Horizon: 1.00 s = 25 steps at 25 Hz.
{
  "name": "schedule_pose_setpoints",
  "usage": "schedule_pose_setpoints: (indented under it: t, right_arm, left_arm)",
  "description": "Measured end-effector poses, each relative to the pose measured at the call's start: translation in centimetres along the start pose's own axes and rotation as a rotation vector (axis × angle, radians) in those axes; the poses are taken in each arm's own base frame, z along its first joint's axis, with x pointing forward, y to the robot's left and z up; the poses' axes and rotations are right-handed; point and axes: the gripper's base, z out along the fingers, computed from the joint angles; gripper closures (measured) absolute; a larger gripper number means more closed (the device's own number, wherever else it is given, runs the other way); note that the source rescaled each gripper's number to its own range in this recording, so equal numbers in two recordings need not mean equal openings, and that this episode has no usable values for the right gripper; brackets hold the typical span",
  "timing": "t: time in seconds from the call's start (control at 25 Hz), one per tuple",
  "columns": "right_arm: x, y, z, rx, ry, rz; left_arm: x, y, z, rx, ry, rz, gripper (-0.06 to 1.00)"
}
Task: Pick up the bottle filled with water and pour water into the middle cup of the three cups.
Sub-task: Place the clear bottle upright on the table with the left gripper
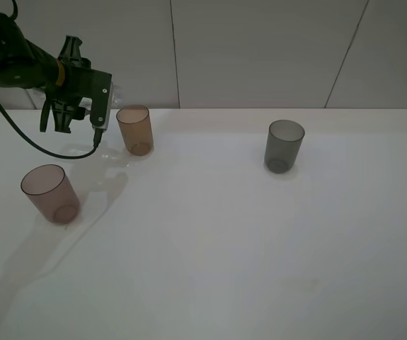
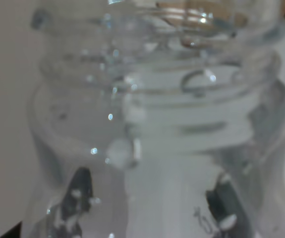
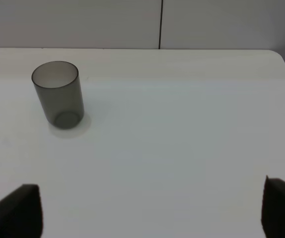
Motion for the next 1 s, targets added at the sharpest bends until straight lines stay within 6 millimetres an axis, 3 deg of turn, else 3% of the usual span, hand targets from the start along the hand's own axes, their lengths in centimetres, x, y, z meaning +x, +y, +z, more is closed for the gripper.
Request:
schedule_pose_setpoints:
  t: [0.32,1.0]
  right_arm:
    - [0.00,0.00,0.00,0.000,0.000,0.000]
    - [0.00,0.00,0.00,0.000,0.000,0.000]
  left_arm:
    - [0.07,-0.04,0.00,0.005,0.007,0.090,0.93]
    - [0.19,0.21,-0.03,0.001,0.015,0.103,0.93]
